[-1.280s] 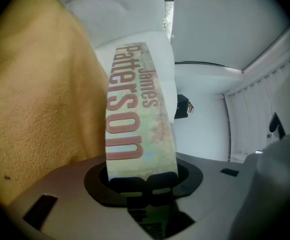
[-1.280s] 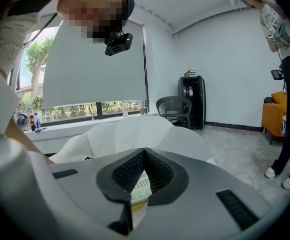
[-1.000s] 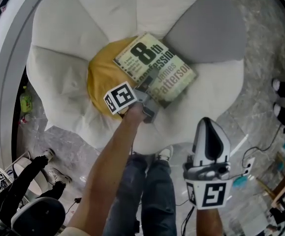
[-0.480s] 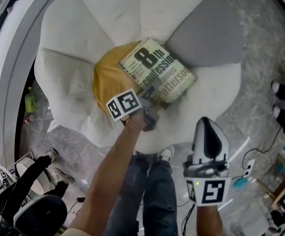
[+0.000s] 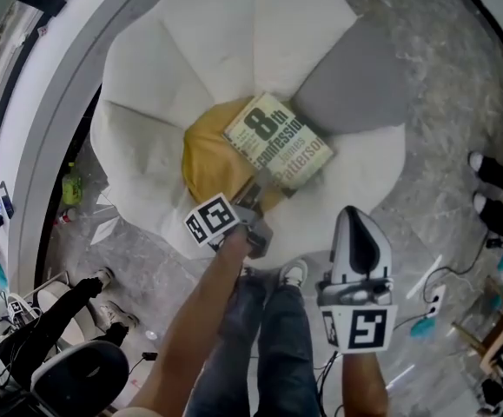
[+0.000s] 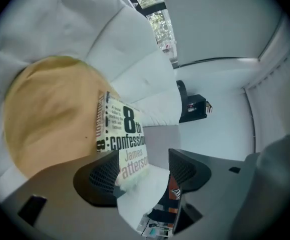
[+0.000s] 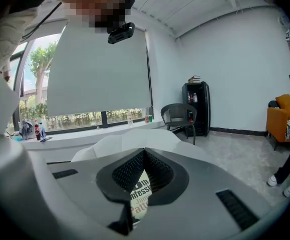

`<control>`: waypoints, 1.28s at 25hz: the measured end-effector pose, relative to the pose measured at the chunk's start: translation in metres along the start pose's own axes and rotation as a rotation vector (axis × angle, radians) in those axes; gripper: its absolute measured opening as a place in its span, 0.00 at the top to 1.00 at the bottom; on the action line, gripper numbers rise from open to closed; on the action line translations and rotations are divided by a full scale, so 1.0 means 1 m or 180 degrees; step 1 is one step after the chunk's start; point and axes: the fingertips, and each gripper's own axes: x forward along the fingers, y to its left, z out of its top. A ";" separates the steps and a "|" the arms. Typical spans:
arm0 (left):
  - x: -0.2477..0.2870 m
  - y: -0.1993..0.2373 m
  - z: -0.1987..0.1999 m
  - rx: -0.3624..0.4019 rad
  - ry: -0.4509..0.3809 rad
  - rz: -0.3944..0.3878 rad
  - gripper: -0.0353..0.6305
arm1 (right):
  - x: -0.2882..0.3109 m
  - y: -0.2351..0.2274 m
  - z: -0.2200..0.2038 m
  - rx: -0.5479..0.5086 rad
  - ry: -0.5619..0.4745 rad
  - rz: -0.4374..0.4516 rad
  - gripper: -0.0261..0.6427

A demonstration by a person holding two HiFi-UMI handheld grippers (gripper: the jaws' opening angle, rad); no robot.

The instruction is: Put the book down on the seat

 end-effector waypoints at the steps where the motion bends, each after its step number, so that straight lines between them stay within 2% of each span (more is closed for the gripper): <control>1: -0.005 -0.013 0.003 -0.0009 -0.0052 -0.0062 0.47 | -0.002 0.001 0.008 -0.0002 -0.0024 0.0002 0.96; 7: -0.035 -0.104 0.019 -0.0081 -0.0283 -0.0538 0.51 | -0.016 0.006 0.062 -0.0060 -0.0169 0.0027 0.96; 9: -0.050 -0.135 0.022 -0.0213 -0.0387 -0.0673 0.64 | -0.024 0.008 0.082 -0.0073 -0.0217 0.0025 0.96; 11: -0.065 -0.159 0.025 -0.0271 -0.0484 -0.0691 0.76 | -0.033 0.009 0.103 -0.0094 -0.0278 0.0011 0.96; 15: -0.092 -0.209 0.028 -0.0247 -0.0564 -0.0802 0.85 | -0.049 0.007 0.146 -0.0066 -0.0371 -0.0044 0.96; 17: -0.107 -0.238 0.028 -0.0178 -0.0579 -0.0869 0.93 | -0.060 0.007 0.165 -0.0037 -0.0402 -0.0075 0.96; 22: -0.151 -0.326 0.027 0.0081 -0.0604 -0.1180 0.94 | -0.087 0.001 0.218 0.0010 -0.0515 -0.0140 0.96; 27: -0.210 -0.418 0.034 0.0173 -0.0765 -0.1572 0.94 | -0.117 0.007 0.274 -0.0008 -0.0597 -0.0140 0.96; 32: -0.257 -0.474 0.040 0.0100 -0.0929 -0.1729 0.94 | -0.141 0.017 0.321 -0.0063 -0.0730 -0.0121 0.96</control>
